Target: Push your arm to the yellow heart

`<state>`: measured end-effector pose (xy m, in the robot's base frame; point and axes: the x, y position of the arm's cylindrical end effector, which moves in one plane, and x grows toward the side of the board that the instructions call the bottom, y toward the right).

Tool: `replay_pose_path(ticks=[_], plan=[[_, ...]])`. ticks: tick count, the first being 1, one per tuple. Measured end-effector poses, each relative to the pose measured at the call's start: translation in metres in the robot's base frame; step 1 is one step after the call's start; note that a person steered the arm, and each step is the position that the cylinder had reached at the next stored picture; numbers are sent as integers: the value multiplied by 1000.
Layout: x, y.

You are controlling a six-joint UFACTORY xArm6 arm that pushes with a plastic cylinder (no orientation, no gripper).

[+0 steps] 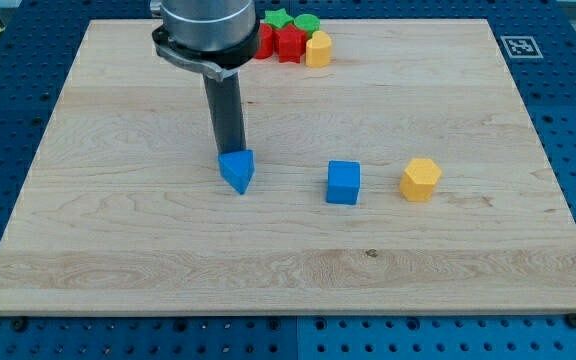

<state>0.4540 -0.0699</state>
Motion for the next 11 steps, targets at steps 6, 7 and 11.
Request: replay_pose_path(ticks=[6,7,11], plan=[[-114,86],[-117,114],[-229,181]])
